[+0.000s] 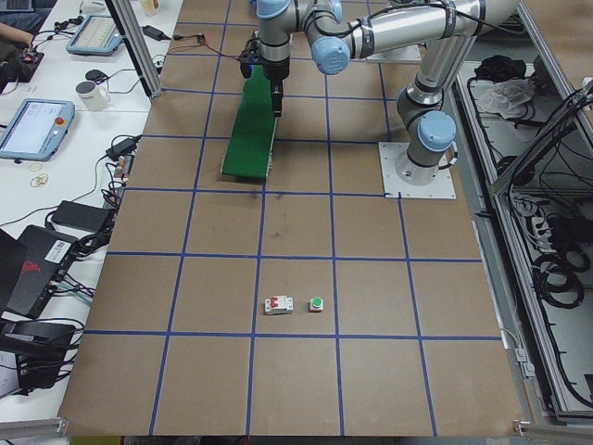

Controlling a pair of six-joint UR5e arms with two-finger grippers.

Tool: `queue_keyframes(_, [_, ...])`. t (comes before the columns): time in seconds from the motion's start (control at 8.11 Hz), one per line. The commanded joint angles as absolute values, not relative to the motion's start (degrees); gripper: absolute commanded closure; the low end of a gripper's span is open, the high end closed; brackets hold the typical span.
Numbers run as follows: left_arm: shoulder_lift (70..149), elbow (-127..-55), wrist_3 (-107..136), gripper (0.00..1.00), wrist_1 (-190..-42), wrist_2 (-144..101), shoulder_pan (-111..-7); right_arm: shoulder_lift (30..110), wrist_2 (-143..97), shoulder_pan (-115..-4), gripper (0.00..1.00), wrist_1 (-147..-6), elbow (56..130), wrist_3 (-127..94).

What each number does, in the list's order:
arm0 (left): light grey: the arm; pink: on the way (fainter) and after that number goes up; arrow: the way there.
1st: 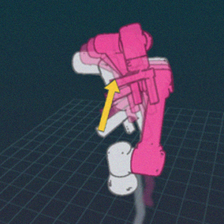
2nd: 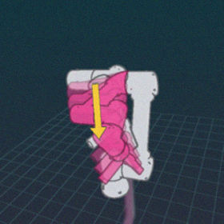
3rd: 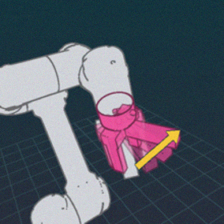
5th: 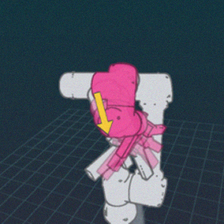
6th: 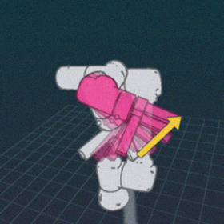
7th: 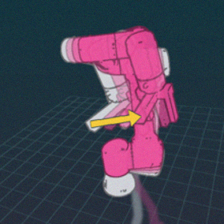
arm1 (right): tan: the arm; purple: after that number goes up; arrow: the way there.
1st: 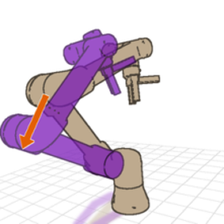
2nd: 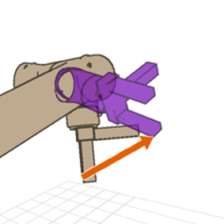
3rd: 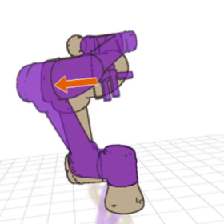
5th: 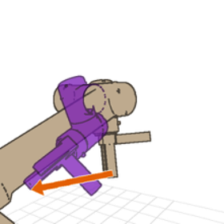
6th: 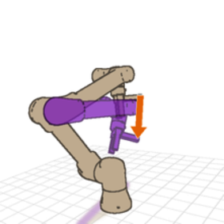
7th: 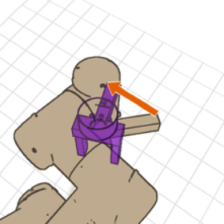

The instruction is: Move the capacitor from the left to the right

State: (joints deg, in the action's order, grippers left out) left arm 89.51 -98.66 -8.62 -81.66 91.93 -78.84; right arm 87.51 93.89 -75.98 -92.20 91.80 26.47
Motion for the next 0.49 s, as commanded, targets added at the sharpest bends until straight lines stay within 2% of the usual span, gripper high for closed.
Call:
queue_keyframes(0.0, [89.6, -98.5, -8.6, 0.0, -81.7, 91.9, -78.8, 90.7, 93.5, -82.9, 0.0, -90.2, 91.8, 16.1])
queue_keyframes(0.37, [89.3, -98.3, -8.7, 0.0, -81.7, 91.9, -78.8, 91.5, 92.9, -84.4, 0.0, -90.1, 92.3, 14.4])
